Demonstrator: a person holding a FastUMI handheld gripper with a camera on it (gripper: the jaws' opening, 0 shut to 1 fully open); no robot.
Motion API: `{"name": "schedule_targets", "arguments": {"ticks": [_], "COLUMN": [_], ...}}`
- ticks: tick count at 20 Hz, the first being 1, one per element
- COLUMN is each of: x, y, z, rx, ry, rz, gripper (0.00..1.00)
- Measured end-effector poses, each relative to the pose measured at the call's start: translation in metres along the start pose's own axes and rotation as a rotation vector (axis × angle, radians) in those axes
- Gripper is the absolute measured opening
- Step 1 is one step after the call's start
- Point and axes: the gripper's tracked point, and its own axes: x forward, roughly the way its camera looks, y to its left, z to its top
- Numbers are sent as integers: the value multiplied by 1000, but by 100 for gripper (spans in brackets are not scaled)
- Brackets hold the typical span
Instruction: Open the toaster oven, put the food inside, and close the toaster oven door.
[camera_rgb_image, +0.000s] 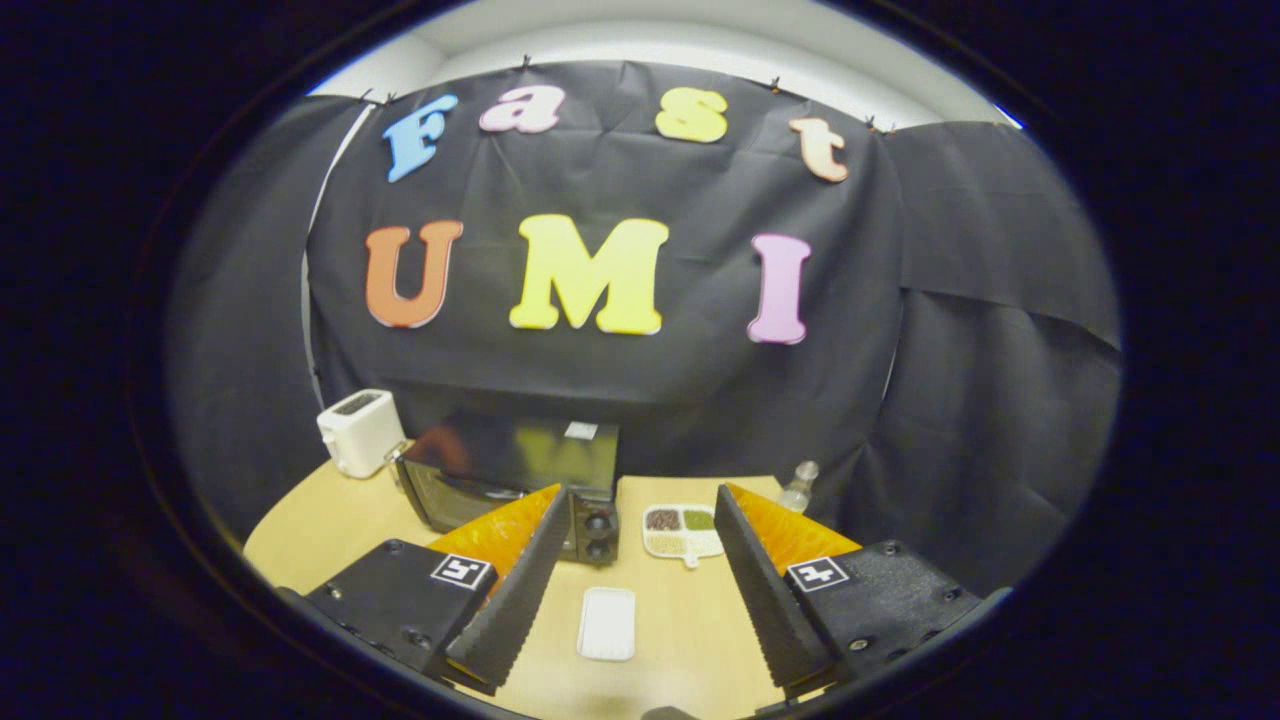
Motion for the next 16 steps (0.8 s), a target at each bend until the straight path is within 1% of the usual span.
{"name": "schedule_targets", "arguments": {"ticks": [1,2,5,7,10,16], "x": [-12,-21,-46,-57,-71,-83], "y": [-12,-22,-50,-70,-88,-108], "z": [14,26,53,65,66,54], "rx": [12,17,14,8,8,52], "ry": [-33,-56,-114,-155,-179,-182], "rz": [2,5,19,13,14,39], "gripper": [95,100,100,100,100,100]}}
